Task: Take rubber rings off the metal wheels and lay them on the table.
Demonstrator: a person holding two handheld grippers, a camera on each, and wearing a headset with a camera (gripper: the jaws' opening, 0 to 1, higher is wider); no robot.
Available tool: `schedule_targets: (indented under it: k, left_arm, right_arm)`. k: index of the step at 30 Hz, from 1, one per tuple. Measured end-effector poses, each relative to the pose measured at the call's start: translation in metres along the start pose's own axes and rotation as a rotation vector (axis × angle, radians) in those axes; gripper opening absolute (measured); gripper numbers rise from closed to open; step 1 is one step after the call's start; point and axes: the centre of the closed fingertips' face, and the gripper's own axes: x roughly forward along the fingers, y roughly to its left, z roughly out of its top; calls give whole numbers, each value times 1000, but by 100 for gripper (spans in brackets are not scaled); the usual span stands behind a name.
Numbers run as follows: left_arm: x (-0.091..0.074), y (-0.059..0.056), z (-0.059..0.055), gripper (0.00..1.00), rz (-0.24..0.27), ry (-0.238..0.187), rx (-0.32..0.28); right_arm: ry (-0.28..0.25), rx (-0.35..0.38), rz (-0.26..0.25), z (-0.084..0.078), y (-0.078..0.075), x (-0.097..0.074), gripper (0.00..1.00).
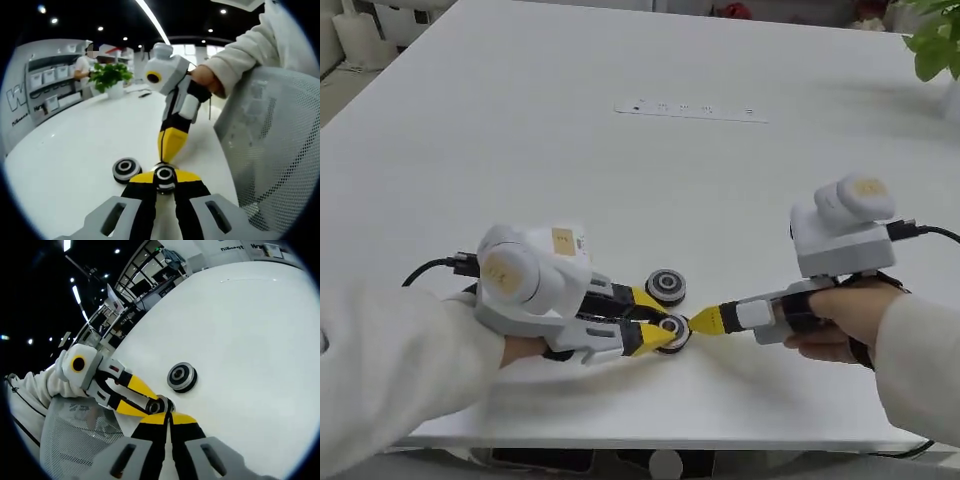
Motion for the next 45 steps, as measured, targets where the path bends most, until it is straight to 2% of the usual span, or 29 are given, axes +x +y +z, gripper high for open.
schedule_targets:
  k: [12, 19, 22, 45]
  left_arm:
    - [-2, 0, 0, 13, -3, -11, -6]
    - [-2, 0, 0, 13, 2, -11, -7]
    - [-2, 0, 0, 13, 4, -9, -6]
    - [-2, 3, -1, 13, 5, 11, 0]
  right_arm:
    - [-7, 3, 0, 0, 2, 0, 0]
    - [-35, 88, 20, -1, 1, -1, 0]
    - [-40, 100, 21, 0, 1, -1, 0]
    - [-45, 122, 28, 8, -4, -2, 0]
